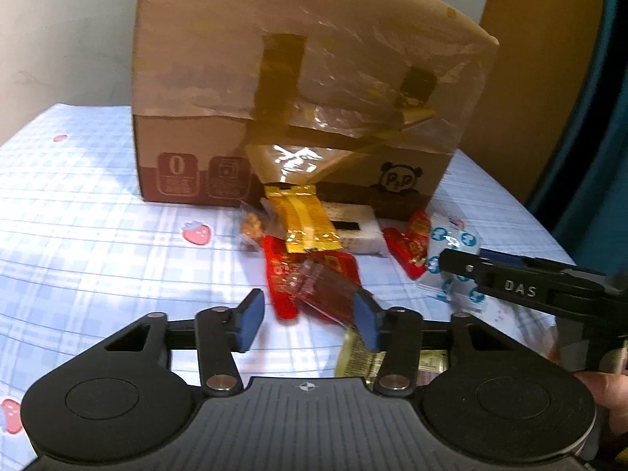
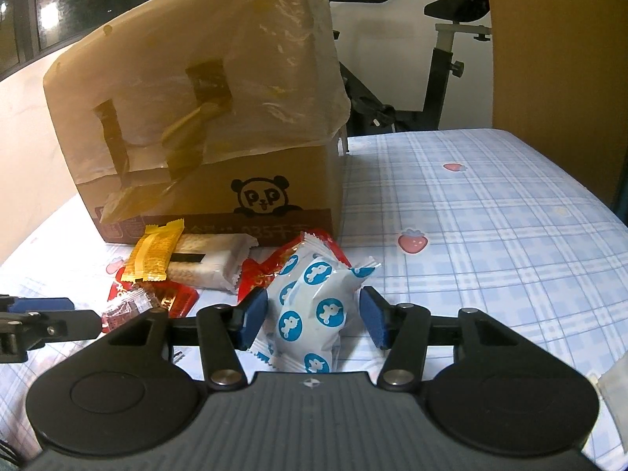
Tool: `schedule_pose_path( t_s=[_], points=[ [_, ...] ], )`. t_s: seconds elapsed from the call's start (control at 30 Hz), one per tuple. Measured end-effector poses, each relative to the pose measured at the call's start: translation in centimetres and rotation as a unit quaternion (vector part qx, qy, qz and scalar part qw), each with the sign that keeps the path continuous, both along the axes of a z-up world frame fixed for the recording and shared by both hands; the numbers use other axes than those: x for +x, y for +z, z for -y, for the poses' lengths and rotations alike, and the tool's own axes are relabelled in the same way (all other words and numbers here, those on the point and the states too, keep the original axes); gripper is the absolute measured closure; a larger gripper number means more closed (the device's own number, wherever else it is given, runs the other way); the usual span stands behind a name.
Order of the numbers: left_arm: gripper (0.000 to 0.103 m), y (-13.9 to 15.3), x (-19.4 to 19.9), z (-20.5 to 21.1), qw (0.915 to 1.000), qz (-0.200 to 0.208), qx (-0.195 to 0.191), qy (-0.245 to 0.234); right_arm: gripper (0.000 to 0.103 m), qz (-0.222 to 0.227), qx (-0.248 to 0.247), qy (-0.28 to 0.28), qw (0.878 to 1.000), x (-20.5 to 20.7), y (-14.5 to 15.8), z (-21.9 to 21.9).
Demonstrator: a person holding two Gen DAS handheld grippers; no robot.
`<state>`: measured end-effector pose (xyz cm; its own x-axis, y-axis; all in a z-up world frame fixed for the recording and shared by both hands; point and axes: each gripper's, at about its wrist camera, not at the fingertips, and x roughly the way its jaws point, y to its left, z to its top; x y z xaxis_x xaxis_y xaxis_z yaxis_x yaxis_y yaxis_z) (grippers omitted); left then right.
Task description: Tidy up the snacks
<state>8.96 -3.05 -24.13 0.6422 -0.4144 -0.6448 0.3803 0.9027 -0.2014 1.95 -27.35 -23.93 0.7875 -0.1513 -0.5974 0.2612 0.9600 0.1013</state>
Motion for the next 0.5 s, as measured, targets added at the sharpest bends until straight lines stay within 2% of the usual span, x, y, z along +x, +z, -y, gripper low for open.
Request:
schedule_pose_path(
  t_s=[0.17, 0.33, 0.43, 0.5],
  points=[
    [0.055, -0.1, 0.0, 0.3, 0.9998, -0.008, -0.013, -0.014, 0.048, 0.001, 0.004, 0.000, 1.000, 0.0, 0.0, 0.1],
    [0.053, -0.2, 0.4, 0.2, 0.9999, -0.007, 0.003, 0.009, 0.048, 0.002, 0.006, 0.000, 1.000, 0.1, -0.1, 0.1],
    [0.041, 0.0, 1.2, -0.1, 0.9996, -0.009, 0.011, 0.026, 0.048, 0.003, 0.009, -0.001, 1.000, 0.1, -0.1, 0.1],
    [0.039, 0.4, 2.0, 0.0, 0.9995, -0.004, 0.011, 0.030, 0.048, 0.003, 0.010, -0.001, 1.000, 0.1, -0.1, 0.1]
  ],
)
